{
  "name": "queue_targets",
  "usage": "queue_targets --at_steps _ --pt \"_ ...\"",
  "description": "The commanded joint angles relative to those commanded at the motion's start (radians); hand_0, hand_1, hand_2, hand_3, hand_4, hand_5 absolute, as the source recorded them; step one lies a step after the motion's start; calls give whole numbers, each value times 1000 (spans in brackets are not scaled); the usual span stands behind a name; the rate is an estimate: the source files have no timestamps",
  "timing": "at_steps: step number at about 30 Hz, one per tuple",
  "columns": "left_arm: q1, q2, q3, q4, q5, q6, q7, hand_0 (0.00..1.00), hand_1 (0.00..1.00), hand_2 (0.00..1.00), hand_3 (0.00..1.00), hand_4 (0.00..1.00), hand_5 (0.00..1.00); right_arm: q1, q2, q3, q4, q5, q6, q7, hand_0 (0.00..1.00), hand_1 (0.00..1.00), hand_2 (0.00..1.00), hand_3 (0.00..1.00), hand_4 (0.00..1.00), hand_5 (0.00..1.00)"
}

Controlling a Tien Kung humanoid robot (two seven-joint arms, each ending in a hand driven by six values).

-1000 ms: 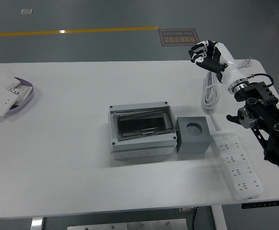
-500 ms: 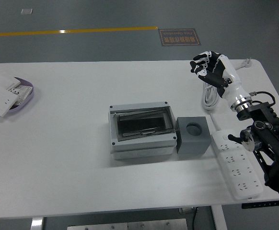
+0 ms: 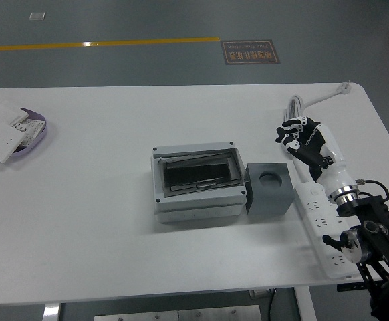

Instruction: Pick up the cylinder from the cube,place it in the box,flap close box

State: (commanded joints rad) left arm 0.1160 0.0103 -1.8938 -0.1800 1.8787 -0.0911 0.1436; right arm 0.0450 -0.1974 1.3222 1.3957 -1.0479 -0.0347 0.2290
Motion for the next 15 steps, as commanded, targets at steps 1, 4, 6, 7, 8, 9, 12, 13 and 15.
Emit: queue_targets --at_steps 1,4,6,7,8,9,12,13,15 --pt "-2 2 0 0 0 0 -2 595 646 613 671 699 122 -7 6 9 4 -2 1 0 522 415 392 450 716 102" --pt "-6 6 -1 0 3 0 -4 595 646 613 671 699 123 -19 19 33 12 -7 1 0 521 417 394 463 722 96" --pt "-8 9 -2 0 6 -1 -4 595 646 613 671 699 123 -22 24 45 15 -10 1 0 521 417 394 463 722 96" --pt "-9 10 -4 0 9 -1 -4 595 646 613 671 699 123 -23 26 52 14 -11 1 0 521 417 394 463 722 96" --pt "-10 11 -6 0 11 -1 -3 594 646 613 671 699 123 -23 27 56 14 -12 1 0 523 419 395 466 723 87" --pt "-11 12 -7 0 14 -2 -3 594 646 613 671 699 123 -23 27 59 13 -13 1 0 523 419 395 466 723 87" --pt "-11 14 -9 0 17 -2 -1 594 646 613 671 699 123 -22 26 62 12 -15 0 1 523 419 395 466 723 87" --pt "-11 15 -8 0 16 -2 -1 594 646 613 671 699 123 -21 27 64 11 -16 0 1 523 419 395 466 723 87" --pt "-10 14 -3 0 9 -1 -2 594 646 613 671 699 124 -21 27 65 11 -17 -1 1 522 418 396 468 719 87"
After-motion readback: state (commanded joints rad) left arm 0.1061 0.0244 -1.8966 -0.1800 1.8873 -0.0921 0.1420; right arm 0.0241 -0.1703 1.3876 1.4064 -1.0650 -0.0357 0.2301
